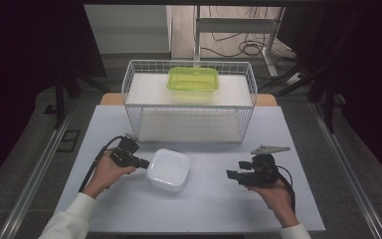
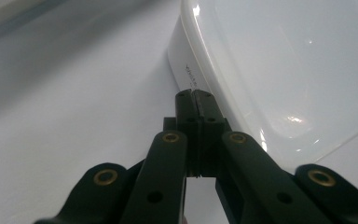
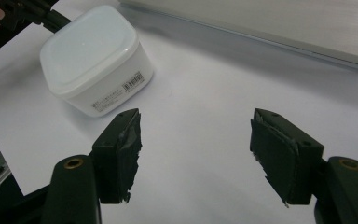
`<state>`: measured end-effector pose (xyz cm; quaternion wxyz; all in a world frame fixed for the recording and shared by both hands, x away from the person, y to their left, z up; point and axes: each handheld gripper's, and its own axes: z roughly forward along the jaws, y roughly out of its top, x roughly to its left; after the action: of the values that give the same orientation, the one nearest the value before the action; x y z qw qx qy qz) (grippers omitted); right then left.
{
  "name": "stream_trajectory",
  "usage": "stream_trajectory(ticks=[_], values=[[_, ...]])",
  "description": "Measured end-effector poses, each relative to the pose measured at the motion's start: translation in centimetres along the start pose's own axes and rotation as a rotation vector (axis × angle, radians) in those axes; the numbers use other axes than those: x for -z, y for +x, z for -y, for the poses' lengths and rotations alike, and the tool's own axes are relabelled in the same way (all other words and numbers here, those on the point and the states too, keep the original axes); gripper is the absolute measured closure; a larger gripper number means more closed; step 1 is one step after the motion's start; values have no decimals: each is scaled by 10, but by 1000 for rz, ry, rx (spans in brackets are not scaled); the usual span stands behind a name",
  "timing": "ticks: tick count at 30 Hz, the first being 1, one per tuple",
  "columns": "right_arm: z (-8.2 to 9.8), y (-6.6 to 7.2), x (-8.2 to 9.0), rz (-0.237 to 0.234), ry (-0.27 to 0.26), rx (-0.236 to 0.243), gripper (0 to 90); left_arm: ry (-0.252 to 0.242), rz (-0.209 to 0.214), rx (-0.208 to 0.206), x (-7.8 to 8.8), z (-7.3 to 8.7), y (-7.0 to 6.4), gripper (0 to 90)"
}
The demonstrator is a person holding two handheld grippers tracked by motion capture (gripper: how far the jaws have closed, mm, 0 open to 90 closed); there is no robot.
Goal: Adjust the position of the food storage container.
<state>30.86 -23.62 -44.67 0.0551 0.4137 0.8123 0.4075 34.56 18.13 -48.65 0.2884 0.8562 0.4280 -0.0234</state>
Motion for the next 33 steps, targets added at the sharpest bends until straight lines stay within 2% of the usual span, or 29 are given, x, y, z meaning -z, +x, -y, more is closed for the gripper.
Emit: stream_trajectory(ticks=[5,9,14,19,27,30,33], values=[[0,-2,1,5,-2,-1,333,8,20,-13,-6,-3,-9,900],[0,-2,1,5,-1,-3,333,21,27,-40,-12,-5,-18,900],[1,-2,1,6,-1,-3,333,13,46,-45,-17,-8,-29,900],[1,-3,1,6,1,-6,333,20,65,-71,-21,-9,-39,900],[1,-4,1,4,3,-7,332,11,83,-77,-24,-9,-43,900],[1,-4,2,-5,2,-14,332,-6,73,-74,-21,-6,-41,900],[2,-5,3,-19,-8,-29,323,-60,11,-45,-9,1,-38,884]])
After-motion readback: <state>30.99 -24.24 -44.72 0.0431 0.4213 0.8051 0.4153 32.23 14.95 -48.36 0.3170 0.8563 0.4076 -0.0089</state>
